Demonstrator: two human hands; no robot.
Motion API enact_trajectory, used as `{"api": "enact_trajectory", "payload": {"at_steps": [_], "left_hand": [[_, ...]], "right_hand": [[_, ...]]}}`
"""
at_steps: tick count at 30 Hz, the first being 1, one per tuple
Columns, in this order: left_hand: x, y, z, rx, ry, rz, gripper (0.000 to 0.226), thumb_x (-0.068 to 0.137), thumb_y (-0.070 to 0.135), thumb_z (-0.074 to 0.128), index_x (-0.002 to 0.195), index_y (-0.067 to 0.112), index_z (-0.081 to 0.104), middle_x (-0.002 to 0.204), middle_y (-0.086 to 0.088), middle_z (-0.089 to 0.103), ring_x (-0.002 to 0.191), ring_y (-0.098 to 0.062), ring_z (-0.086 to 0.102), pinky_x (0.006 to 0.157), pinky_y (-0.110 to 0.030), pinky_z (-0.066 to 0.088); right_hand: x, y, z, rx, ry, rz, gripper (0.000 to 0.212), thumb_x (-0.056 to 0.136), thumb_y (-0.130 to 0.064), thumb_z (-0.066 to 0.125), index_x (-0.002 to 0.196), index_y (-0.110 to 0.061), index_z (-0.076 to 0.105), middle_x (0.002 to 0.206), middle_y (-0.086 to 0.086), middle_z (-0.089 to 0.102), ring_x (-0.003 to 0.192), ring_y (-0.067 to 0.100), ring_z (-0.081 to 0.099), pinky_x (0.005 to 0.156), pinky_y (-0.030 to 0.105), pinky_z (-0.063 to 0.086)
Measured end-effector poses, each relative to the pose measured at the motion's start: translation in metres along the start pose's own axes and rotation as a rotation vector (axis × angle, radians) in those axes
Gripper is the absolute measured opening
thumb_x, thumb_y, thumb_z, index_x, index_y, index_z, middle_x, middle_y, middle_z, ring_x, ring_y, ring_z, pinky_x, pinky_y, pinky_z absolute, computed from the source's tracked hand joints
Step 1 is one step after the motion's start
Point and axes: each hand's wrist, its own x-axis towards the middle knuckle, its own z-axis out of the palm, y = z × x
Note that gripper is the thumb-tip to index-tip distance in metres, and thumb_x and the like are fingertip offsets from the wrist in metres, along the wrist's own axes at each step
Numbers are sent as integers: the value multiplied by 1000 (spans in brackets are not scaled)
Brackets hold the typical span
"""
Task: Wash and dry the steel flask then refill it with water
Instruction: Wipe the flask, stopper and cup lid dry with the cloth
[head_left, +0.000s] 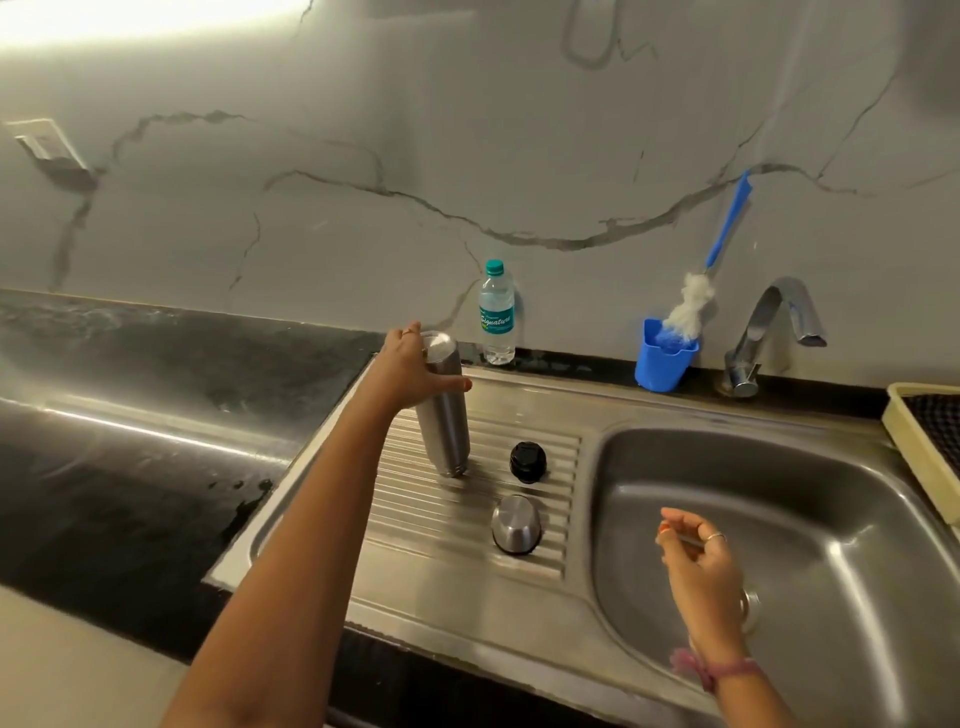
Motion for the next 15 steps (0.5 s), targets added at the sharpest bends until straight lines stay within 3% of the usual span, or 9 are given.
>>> {"api": "enact_trajectory", "payload": {"at_steps": [3, 7, 15], "left_hand": [[2, -8, 9, -109, 57, -48, 101, 78, 37, 82, 154, 8, 22, 151, -16, 33, 136, -32, 38, 111, -41, 37], [5, -16, 17, -227, 106, -55, 94, 77, 30, 85, 149, 7, 31, 145, -15, 45, 131, -30, 46, 105, -40, 44], [1, -9, 9, -355, 290, -21, 81, 66, 29, 92, 132, 8, 51, 126, -10, 60, 105, -19, 56, 89, -33, 51]], "right_hand": [[-1, 3, 2, -15, -3, 17, 24, 91, -9, 60, 89, -33, 62, 93, 2, 67, 87, 21, 64, 74, 36, 55], [-2, 2, 5, -6, -2, 25, 24, 91, -9, 60, 90, -33, 62, 93, 1, 66, 87, 21, 64, 68, 30, 54], [-4, 7, 6, -10, 9, 55, 23, 91, -9, 59, 89, -32, 62, 95, 3, 67, 87, 22, 63, 71, 30, 54]]}}
